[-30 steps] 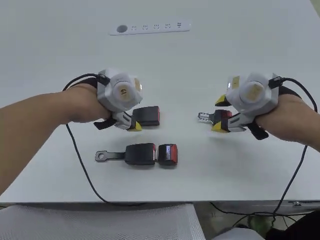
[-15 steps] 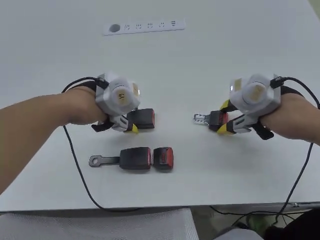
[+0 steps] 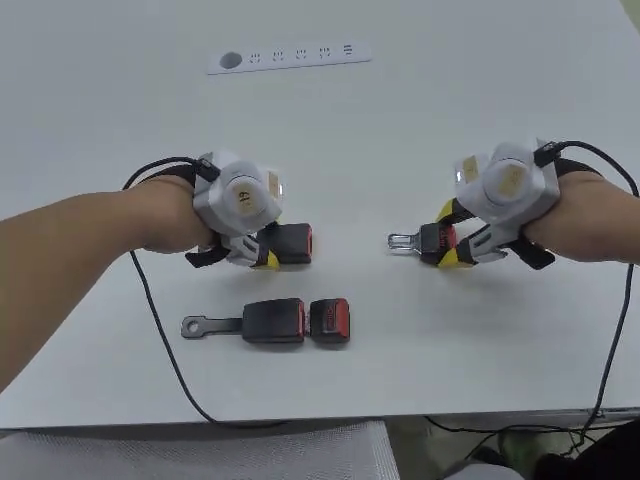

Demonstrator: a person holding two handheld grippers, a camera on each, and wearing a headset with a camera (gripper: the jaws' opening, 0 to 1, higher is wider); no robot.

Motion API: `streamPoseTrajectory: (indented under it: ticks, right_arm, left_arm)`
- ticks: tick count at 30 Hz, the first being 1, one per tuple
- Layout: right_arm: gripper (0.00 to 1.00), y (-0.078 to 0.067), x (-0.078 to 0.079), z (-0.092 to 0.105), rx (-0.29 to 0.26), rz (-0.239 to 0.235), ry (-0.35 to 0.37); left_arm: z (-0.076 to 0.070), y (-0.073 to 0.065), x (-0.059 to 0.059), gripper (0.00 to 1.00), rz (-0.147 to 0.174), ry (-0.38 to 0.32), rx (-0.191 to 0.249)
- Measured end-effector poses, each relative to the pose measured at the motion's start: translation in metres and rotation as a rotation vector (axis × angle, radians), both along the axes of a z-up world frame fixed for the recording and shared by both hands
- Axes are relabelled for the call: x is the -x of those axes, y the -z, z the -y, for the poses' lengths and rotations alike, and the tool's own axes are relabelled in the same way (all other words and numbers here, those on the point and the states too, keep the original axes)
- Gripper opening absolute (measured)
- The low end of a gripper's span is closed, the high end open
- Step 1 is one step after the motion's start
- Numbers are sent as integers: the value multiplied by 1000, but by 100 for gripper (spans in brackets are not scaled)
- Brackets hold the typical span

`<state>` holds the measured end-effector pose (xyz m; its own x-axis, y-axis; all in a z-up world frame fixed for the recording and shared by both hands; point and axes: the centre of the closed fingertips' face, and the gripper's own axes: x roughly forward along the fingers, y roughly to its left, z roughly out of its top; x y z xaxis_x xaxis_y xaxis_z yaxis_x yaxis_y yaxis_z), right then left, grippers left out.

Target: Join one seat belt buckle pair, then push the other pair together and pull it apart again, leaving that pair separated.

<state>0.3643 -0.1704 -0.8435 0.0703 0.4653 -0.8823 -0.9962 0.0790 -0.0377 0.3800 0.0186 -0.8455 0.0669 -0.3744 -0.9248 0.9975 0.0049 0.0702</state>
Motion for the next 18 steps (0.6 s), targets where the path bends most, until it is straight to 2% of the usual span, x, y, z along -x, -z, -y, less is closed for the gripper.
streamPoseTrajectory:
  ticks: [9, 18]
  right_arm:
    - [32, 0, -3, -21, -2, 2, 8]
    - [32, 0, -5, -69, -24, 14, -5]
  left_arm:
    - [-1, 1, -2, 33, -16, 0, -6]
    - [-1, 1, -2, 33, -10, 2, 1]
